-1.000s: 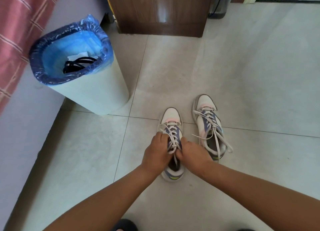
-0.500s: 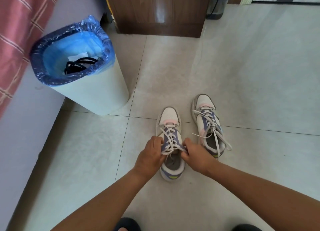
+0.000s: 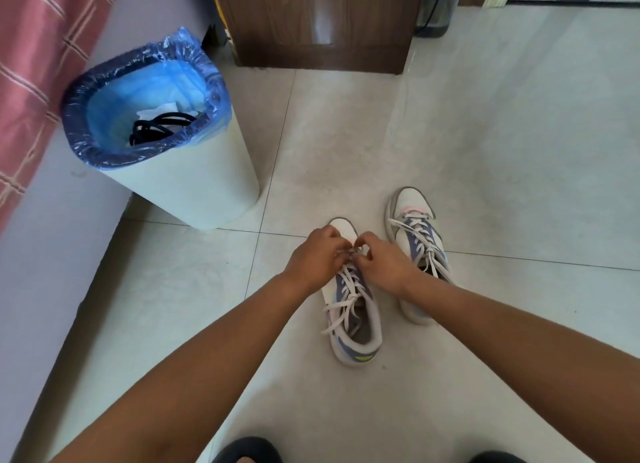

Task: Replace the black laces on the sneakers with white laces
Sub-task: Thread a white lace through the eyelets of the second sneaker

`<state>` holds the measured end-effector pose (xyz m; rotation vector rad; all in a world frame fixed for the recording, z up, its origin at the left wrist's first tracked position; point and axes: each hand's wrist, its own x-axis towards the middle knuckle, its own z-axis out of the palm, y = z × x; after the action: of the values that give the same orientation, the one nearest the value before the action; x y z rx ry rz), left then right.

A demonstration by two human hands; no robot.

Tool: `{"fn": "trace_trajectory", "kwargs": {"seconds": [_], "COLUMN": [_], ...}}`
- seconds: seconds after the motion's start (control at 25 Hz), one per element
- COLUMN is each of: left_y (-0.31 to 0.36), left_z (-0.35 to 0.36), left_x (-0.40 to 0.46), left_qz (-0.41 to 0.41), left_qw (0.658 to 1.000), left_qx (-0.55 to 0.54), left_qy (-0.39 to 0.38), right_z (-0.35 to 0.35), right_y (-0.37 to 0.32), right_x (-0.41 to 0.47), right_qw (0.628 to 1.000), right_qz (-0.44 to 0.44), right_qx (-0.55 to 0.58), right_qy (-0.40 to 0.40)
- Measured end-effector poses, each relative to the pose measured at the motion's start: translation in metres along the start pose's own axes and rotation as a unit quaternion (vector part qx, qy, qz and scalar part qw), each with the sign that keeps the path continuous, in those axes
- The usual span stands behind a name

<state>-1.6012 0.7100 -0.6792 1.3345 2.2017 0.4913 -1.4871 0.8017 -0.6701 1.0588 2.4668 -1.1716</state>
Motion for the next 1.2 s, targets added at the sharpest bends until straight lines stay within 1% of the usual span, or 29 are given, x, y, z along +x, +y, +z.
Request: {"fn": "trace_trajectory", "kwargs": {"seconds": [0.08,0.2,0.32,0.4,0.48,0.56,0.6,0.68,0.72,0.84,0.96,1.08,1.2], "left_y": [0.000,-0.003,-0.004,-0.004,0.000,0.006,0.008,0.013,0.016,0.025,0.028,0.020,0.015], "left_z": [0.002,0.004,0.006,0.007,0.011,0.016,0.017,0.016,0.015,0.016,0.019,0.020,0.022], "left_x": [0.012,0.014,0.010,0.005,-0.004,-0.011,-0.013,-0.010,-0.007,-0.001,-0.001,-0.003,-0.006], "left_qz": [-0.019,-0.049,-0.057,-0.066,-0.082,-0.115,-0.142,-0.185,-0.193,-0.184,-0.151,-0.123,-0.123], "left_qw": [1.000,0.999,0.998,0.996,0.993,0.990,0.986,0.980,0.979,0.982,0.986,0.990,0.992], "left_qx": [0.023,-0.005,-0.031,-0.053,-0.067,-0.064,-0.062,-0.055,-0.042,0.031,0.069,0.072,0.024], "left_qy": [-0.002,0.017,0.011,0.028,0.043,0.054,0.059,0.052,0.043,0.019,-0.002,-0.003,0.017], "right_z": [0.002,0.003,0.007,0.010,0.009,0.007,0.007,0.010,0.011,0.013,0.015,0.015,0.012], "right_y": [-0.004,-0.007,-0.011,-0.011,-0.008,-0.005,-0.004,-0.007,-0.009,-0.020,-0.029,-0.029,-0.026], "right_x": [0.006,0.014,0.023,0.026,0.025,0.018,0.015,0.013,0.014,0.015,0.011,0.015,0.020], "right_qw": [1.000,0.994,0.987,0.990,0.997,0.999,0.999,0.997,0.995,0.989,0.982,0.987,0.989], "right_qz": [-0.013,-0.042,-0.017,-0.004,-0.005,-0.012,-0.016,-0.012,-0.001,0.036,0.038,0.073,0.087], "right_qx": [-0.014,-0.096,-0.158,-0.137,-0.073,-0.037,-0.035,-0.080,-0.103,-0.141,-0.183,-0.143,-0.107], "right_qy": [0.001,-0.013,-0.025,-0.033,-0.012,0.017,0.022,0.013,0.011,0.019,0.004,-0.004,-0.047]}}
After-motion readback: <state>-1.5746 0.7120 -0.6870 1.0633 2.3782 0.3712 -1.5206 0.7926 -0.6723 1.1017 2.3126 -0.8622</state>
